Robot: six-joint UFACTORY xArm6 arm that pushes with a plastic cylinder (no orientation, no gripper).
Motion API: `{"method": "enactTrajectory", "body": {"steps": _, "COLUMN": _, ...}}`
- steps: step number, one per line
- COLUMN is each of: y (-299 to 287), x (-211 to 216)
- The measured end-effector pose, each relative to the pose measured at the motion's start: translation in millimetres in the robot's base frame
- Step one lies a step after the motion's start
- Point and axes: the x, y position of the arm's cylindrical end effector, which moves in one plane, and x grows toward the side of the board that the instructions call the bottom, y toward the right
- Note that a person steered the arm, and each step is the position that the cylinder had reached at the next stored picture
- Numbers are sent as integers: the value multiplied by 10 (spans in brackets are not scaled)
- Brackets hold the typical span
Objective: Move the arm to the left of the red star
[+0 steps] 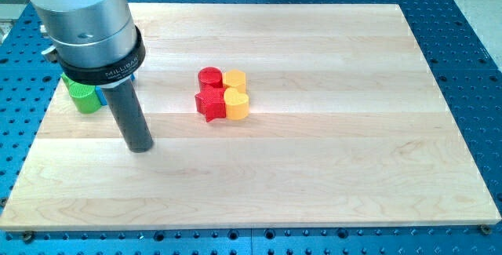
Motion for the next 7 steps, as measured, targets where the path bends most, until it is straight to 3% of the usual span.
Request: {"method": "enactTrajectory", "body": {"steps": 7, "y": 156, "x": -270}}
